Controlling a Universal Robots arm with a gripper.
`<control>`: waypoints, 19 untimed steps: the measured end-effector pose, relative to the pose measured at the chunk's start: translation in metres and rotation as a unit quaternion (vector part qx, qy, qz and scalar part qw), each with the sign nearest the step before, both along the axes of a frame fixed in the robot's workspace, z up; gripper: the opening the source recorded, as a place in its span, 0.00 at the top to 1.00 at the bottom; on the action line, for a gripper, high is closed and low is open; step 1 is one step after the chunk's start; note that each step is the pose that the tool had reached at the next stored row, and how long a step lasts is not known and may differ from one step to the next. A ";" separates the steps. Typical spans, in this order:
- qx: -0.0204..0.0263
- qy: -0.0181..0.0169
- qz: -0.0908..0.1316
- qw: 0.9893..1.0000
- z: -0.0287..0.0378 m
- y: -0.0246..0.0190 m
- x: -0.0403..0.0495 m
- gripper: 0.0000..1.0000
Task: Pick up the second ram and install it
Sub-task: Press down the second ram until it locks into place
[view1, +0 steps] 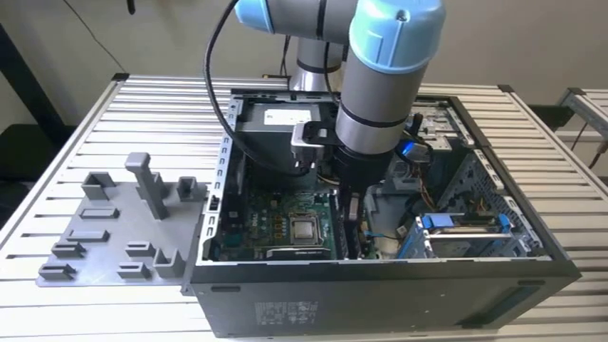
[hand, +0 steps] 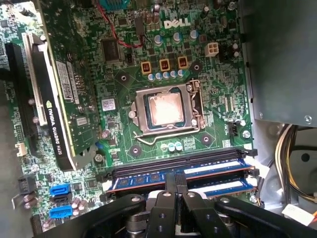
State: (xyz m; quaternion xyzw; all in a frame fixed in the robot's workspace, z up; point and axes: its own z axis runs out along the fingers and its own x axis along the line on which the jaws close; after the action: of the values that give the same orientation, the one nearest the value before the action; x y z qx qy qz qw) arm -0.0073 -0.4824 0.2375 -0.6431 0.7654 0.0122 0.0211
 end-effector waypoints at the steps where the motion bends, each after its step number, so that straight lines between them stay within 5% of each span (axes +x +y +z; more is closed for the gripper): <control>1: 0.000 0.000 0.000 1.000 0.0023 0.0000 0.0000 0.89; 15: 0.000 0.000 0.000 1.000 0.0174 0.0001 0.0000 0.89; 19: 0.000 0.000 0.000 1.000 0.0274 0.0001 0.0000 0.89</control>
State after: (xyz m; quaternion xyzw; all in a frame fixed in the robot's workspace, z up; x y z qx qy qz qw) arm -0.0073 -0.4823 0.2649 -0.6431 0.7654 0.0121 0.0208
